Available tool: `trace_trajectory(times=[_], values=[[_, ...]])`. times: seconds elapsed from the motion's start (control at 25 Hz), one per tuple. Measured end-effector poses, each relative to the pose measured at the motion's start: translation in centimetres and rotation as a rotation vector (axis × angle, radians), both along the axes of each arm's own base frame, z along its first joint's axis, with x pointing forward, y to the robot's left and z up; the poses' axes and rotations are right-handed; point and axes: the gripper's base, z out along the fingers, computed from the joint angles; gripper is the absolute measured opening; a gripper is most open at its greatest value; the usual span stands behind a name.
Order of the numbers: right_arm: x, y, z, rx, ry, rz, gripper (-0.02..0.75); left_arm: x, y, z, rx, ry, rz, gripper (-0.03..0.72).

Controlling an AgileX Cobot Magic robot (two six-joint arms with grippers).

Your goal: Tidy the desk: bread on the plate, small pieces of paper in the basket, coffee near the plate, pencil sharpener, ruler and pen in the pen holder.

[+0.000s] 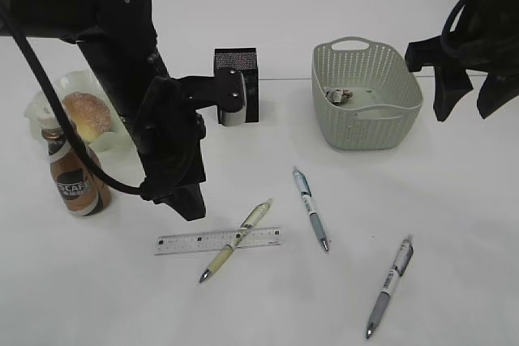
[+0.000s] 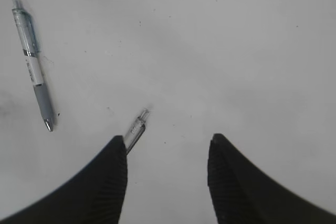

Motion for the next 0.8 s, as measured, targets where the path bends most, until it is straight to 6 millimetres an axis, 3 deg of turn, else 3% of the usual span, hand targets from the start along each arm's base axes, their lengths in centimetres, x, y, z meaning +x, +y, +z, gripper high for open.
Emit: trace_trajectory(times=[0.16,0.48,0.8], values=[[0.0,0.0,0.0,-0.001,0.0,0.003,0.365,0.0,0.0,-0.2,0.01,0.003,-0.004,0.458],[0.0,0.0,0.0,-0.001,0.0,0.005,0.365,0.5,0.1,-3.5,0.076,0.059,-0.021,0.458],[0.0,0.0,0.0,-0.001,0.0,0.005,0.365,1.1,-0.2,-4.8,0.076,0.037,-0.012,0.458]])
